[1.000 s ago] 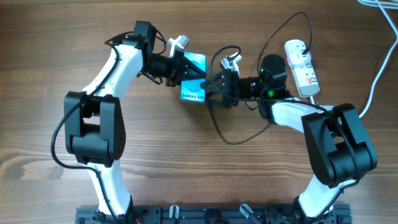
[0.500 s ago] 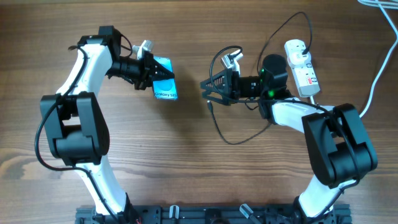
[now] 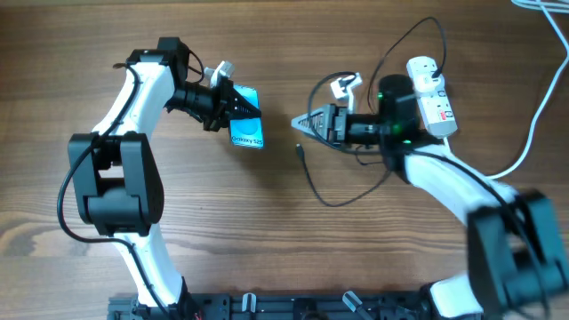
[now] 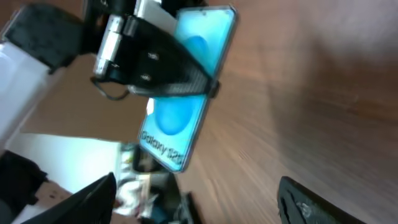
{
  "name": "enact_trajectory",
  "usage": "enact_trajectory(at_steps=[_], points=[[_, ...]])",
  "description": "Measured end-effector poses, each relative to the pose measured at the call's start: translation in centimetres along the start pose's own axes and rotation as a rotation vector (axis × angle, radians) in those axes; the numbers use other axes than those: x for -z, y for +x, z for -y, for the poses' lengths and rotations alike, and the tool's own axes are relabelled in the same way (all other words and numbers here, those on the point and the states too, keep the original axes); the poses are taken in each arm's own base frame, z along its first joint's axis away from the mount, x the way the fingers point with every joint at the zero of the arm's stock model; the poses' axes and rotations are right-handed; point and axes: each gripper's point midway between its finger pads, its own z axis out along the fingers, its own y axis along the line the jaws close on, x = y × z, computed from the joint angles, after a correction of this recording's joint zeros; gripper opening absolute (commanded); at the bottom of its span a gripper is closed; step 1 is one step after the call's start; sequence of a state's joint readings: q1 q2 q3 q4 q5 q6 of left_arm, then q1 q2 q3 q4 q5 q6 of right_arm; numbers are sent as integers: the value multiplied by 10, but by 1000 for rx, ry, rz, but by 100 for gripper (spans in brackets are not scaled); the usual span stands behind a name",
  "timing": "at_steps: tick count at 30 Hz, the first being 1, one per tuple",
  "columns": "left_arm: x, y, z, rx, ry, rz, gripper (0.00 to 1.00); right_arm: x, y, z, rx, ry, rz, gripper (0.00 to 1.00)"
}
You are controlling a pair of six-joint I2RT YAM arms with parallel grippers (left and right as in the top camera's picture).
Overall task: Plug charger to phone and switch on socket
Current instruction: 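Pull the right gripper back and lower it toward the black cable plug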
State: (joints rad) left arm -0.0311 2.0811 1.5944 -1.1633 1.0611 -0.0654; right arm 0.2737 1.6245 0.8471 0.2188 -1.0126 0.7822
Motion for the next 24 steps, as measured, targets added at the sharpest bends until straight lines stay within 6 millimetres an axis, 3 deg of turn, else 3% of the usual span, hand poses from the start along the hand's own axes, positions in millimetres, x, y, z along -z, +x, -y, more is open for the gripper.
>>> enact_trajectory(at_steps=[2,3,7,10,14,24], points=[[0,0,0,-1,-3,1,4,16,4,1,14,125,38,87],[-1,0,0,-2,-3,-1,4,32,9,9,39,252,71,87],[-8,3,3,-16,-10,-18,4,60,33,52,22,537,43,87],[-18,5,8,-51,-14,-32,4,73,49,73,11,664,0,87],[-35,10,16,-102,-19,-58,4,70,55,78,73,734,-25,87],[-42,8,5,-110,-108,-51,4,48,78,76,189,833,-93,90]])
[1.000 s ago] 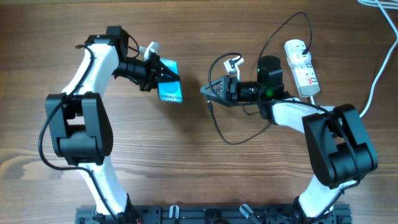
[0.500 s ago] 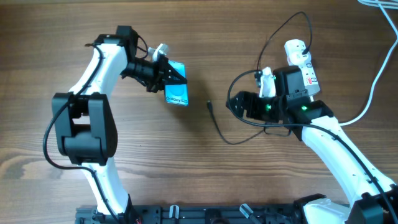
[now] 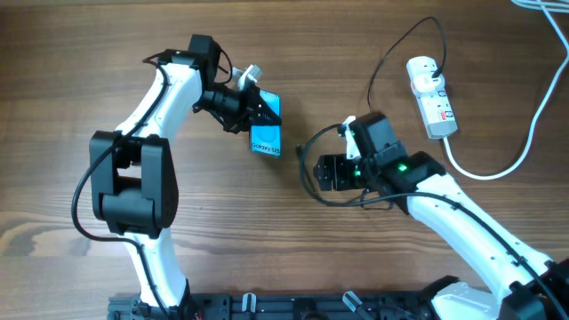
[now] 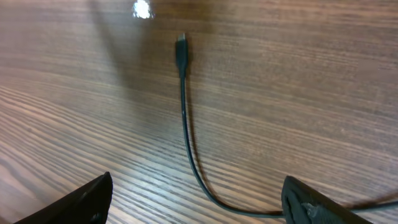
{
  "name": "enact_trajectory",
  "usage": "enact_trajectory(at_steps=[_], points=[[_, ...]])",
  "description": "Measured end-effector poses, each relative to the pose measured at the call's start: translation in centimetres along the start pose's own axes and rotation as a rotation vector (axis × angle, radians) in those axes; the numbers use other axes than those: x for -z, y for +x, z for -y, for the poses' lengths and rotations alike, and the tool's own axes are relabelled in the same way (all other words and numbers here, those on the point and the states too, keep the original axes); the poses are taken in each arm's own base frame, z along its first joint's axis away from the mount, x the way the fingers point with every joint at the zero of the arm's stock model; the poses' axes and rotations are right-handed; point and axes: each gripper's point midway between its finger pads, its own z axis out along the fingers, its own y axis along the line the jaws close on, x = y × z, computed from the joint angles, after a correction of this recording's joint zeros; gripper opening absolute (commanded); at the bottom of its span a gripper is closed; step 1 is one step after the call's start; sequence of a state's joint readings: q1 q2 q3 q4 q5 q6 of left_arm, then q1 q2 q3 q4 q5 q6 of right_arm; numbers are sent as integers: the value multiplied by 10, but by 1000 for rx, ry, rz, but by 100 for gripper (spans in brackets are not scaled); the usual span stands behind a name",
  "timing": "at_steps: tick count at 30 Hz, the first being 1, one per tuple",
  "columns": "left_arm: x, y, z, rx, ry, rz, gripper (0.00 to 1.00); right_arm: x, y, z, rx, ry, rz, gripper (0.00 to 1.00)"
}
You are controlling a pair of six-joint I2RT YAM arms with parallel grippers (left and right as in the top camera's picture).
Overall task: Plug charger to phone and switch on socket
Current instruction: 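Pull the right gripper back and lower it toward the black cable plug, then grasp the black USB-C cable plug with the right gripper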
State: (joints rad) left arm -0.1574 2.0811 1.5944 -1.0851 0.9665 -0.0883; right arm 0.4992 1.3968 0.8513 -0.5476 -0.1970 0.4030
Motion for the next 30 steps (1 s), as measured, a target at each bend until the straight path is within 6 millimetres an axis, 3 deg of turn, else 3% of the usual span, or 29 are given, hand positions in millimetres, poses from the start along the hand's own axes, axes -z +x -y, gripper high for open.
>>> enact_trajectory(at_steps=[4,5,10,11,14,17,18,19,22,26,30], points=[[0,-2,-4,-1,-24,7,4,-11,10,6,0,38,-48,93],[0,-2,-6,-1,-33,8,4,-14,13,7,0,44,-63,99],[0,-4,-9,-6,-52,15,4,-37,29,28,2,129,-150,98],[0,-4,-9,-7,-53,16,4,-41,30,28,20,129,-158,89],[0,-7,-11,-17,-66,26,4,-42,27,24,73,103,-149,40],[1,-12,-12,-30,-74,46,4,-42,27,23,96,91,-153,26],[2,-15,-12,-30,-72,56,4,-43,27,22,103,87,-152,14],[3,-20,-12,-29,-69,75,4,-43,26,20,117,76,-149,11],[14,-36,-13,-19,-44,136,4,-44,15,12,133,40,-105,10],[33,-52,-7,-12,50,195,4,-43,-13,-3,101,-4,-8,25],[46,-62,-5,10,99,236,4,-39,-18,-8,81,-12,-15,31]])
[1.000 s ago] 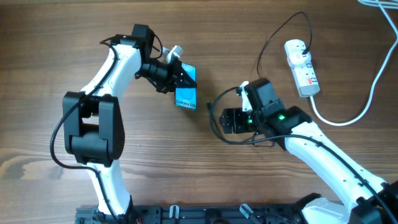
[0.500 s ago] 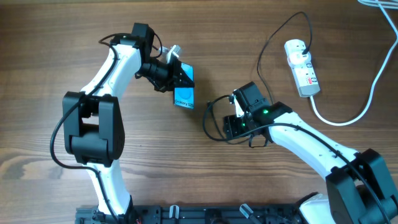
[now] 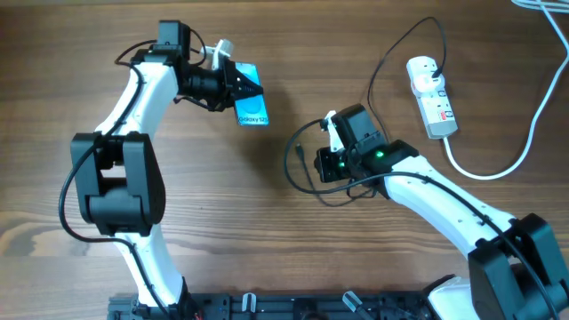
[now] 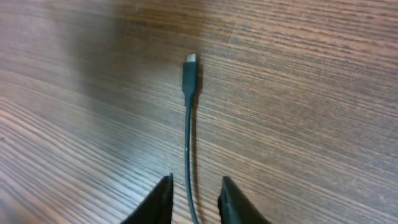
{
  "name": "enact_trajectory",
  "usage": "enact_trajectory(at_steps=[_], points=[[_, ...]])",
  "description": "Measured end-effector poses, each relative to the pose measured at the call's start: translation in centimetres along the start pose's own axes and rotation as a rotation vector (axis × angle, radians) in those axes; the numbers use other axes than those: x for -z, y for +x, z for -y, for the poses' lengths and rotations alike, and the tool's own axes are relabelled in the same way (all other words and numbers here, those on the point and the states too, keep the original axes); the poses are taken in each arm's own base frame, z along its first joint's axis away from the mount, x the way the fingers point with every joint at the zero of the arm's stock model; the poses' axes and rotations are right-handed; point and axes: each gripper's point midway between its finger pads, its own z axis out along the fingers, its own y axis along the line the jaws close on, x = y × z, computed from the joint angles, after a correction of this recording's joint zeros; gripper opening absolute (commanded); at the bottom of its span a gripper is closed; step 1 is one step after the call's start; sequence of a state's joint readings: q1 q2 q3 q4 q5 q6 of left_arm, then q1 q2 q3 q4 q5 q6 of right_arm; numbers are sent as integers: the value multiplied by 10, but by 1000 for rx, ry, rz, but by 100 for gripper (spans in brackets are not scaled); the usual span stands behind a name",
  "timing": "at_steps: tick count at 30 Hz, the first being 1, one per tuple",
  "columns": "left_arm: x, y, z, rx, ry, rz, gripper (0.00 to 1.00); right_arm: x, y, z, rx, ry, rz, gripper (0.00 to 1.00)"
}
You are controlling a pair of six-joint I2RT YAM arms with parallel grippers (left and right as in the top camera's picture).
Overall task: Plug charger to phone and switch on socket
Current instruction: 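Grasp the black USB-C cable plug with the right gripper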
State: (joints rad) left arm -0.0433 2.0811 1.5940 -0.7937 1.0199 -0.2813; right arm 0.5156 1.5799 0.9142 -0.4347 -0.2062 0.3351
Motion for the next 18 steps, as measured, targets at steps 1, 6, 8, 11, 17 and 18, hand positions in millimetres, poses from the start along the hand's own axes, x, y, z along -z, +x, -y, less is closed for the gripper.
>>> enact_trajectory(at_steps=[1,6,8,11,17,18], points=[[2,-4,0,0,6,13,4,0,-1,0,-3,5,-14,33],[15,-16,-2,0,29,56,4,-14,-13,-2,-5,17,-49,34],[18,-16,-7,9,33,59,4,-17,-15,-3,-2,14,-45,34],[16,-10,-22,28,32,56,4,-19,-14,-6,19,10,-46,35],[15,-4,-33,51,53,48,4,-38,-12,-8,45,9,-56,34],[15,-4,-33,51,55,48,4,-42,-12,-8,45,9,-56,34]])
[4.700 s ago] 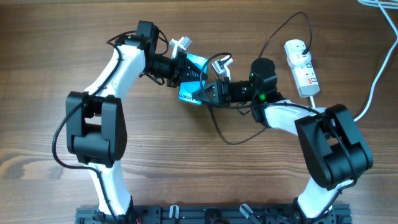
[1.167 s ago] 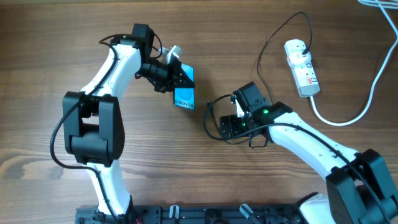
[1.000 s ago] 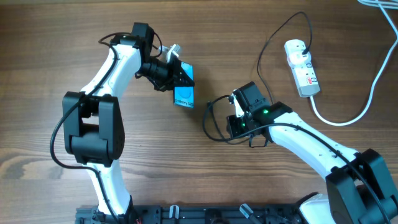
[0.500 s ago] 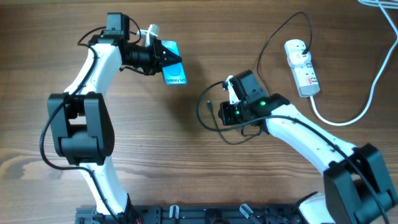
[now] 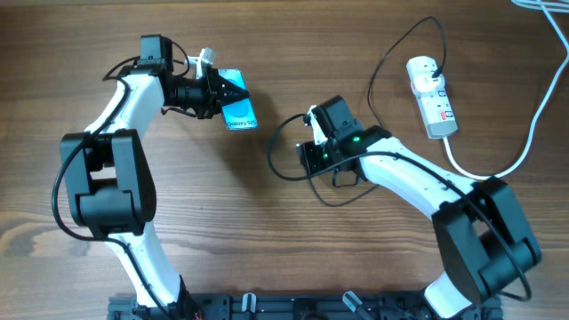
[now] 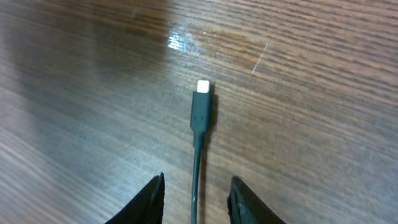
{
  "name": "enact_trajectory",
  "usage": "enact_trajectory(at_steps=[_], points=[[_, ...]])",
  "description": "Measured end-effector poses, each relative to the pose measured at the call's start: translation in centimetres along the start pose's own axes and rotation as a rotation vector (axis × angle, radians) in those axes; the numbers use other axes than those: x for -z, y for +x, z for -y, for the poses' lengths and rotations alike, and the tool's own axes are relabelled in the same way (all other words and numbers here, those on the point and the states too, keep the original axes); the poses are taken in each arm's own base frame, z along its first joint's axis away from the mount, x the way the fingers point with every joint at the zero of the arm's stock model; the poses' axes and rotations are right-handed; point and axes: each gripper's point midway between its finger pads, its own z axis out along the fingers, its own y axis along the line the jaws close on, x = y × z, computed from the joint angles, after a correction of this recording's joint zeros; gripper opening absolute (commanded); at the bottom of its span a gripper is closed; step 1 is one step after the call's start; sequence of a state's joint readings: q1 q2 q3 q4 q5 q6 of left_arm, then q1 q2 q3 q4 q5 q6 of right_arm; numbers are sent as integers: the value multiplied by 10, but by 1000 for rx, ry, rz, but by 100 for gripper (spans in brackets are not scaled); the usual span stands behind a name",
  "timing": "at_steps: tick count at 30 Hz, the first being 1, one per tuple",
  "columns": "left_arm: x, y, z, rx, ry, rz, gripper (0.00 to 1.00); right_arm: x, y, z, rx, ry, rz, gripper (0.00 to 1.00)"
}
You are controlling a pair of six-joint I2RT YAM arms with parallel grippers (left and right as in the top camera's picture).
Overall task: Plug charger to phone and switch on socket
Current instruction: 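Grasp the black USB-C cable plug with the right gripper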
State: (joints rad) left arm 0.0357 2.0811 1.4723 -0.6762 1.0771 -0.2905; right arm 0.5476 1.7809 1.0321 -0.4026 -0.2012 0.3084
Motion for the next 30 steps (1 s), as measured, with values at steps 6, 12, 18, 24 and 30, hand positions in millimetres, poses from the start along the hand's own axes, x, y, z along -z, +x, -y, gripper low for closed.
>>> enact_trajectory(at_steps=[6,12,18,24,30], points=[[-2,4,-3,12,7,-11,4,-23,6,7,-9,13,-41,25],[-3,7,-6,20,6,-15,4,-23,10,8,-24,17,-54,5],[-3,7,-6,22,6,-15,4,-23,11,3,-25,-13,-65,16],[-3,7,-6,21,6,-15,4,-23,12,-1,-28,-34,-69,18],[-3,7,-6,22,5,-15,4,-27,19,-13,6,10,-69,21]])
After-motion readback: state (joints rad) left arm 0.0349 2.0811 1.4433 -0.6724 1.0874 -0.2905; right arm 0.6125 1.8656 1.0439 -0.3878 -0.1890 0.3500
